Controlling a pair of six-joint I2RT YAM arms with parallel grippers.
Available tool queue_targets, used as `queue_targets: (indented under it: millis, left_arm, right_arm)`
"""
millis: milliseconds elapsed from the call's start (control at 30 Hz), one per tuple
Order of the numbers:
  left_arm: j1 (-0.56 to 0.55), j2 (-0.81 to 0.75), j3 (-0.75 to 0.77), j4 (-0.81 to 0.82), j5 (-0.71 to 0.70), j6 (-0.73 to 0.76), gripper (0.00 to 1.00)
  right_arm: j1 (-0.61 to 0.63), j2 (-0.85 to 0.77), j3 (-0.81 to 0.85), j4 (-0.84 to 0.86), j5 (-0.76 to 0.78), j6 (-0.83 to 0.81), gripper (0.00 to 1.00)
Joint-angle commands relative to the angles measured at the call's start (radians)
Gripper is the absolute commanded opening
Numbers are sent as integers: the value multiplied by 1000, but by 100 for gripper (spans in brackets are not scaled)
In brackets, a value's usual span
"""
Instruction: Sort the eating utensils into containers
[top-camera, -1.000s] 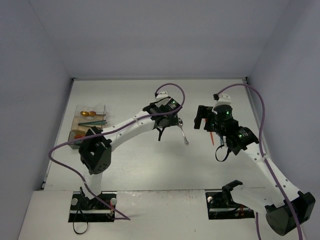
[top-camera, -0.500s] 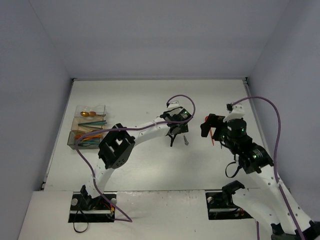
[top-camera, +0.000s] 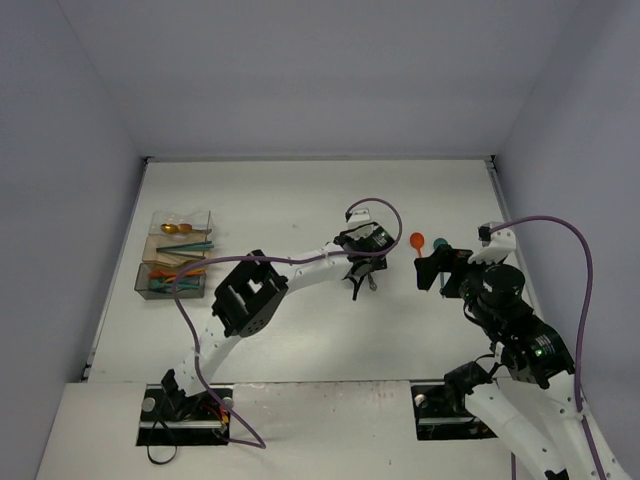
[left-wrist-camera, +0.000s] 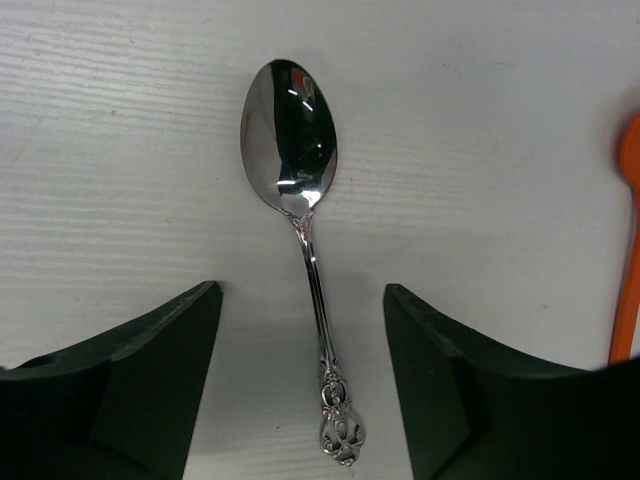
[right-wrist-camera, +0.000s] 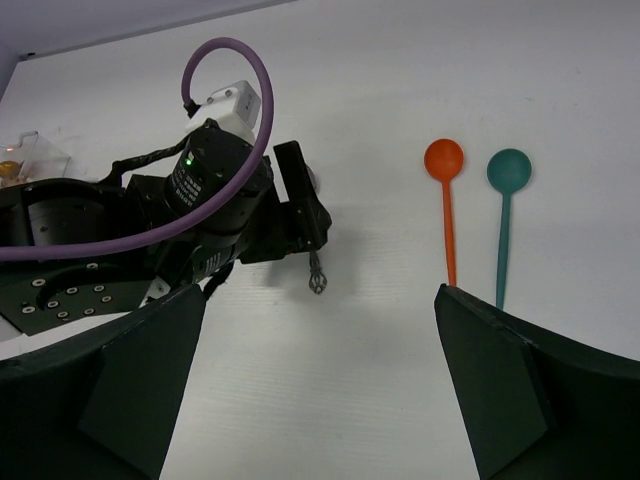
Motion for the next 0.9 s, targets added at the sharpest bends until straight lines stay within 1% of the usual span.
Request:
queue_targets:
  millis: [0, 133, 200, 367, 467, 633, 800, 867]
  left_arm:
    - [-4, 14, 46, -62, -41, -56, 54]
    - [-4, 33, 57, -152, -56, -105, 39]
    - [-2, 51, 74, -199, -56, -115, 34]
    - [-1, 115, 134, -314, -40, -110, 32]
    - [-1, 127, 130, -365, -37, -124, 27]
    - [10, 74, 27, -386, -30, -132, 19]
    - [35, 7, -70, -383, -30, -115, 1]
    - [51, -34, -105, -381, -25, -96, 0]
  right_arm:
    - [-6, -10, 50, 6, -5, -22, 98]
    - [-6, -8, 63, 3, -5, -28, 99]
    - [-6, -5, 67, 1, -9, -32, 99]
    - [-6, 6, 82, 1, -16, -37, 99]
    - [-6, 7, 88, 1, -22, -42, 99]
    - [-7, 5, 94, 1, -25, -45, 99]
    - [-6, 11, 99, 1, -28, -50, 99]
    - [-6, 10, 101, 1, -31, -50, 99]
